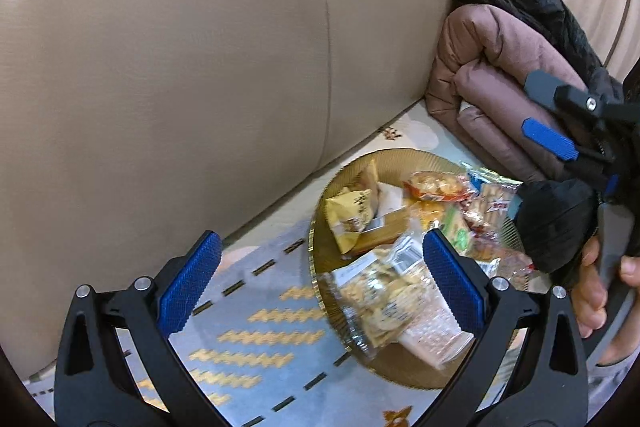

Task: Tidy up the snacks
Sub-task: 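Move both open grippers back to the remaining snacks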

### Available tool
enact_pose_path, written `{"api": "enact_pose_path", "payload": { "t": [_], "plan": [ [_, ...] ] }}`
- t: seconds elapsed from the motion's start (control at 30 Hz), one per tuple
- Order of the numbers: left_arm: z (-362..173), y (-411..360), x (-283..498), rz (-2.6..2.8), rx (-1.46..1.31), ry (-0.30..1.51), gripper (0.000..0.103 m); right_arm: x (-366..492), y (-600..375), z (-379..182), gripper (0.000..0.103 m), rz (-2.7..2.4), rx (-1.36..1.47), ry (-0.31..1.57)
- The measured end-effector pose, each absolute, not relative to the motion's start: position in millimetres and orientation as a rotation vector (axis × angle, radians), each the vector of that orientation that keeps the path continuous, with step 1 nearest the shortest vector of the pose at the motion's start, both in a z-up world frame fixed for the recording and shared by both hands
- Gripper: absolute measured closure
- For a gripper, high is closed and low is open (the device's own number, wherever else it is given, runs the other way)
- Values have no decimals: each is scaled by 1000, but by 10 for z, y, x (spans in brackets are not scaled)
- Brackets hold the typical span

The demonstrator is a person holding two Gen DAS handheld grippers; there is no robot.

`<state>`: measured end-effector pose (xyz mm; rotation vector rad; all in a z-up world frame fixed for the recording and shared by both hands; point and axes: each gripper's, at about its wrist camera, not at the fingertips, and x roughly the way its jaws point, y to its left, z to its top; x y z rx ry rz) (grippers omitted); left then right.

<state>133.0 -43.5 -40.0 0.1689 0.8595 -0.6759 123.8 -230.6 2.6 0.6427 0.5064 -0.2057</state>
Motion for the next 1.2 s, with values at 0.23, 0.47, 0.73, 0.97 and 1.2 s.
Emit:
{"api": "enact_pose_path", "payload": {
  "t": [0.23, 0.47, 0.73, 0.97, 1.2],
  "plan": [
    [-304, -182, 1186, -636, 179, 825, 3, 1268, -2064, 197, 7, -166, 603, 509],
    [-187, 233, 1115, -562, 135, 805, 3, 1378, -1616, 446, 6, -99, 516, 520],
    [-60, 959, 1036, -462, 95, 767, 3, 1680, -937, 689, 5, 31, 433, 555],
    [-87, 1896, 1032, -338, 58, 778, 3, 2257, -145, 514, 5, 203, 306, 723],
    [-493, 2778, 997, -212, 42, 825, 3, 2710, 623, 124, 5, 316, 268, 867]
  ]
}}
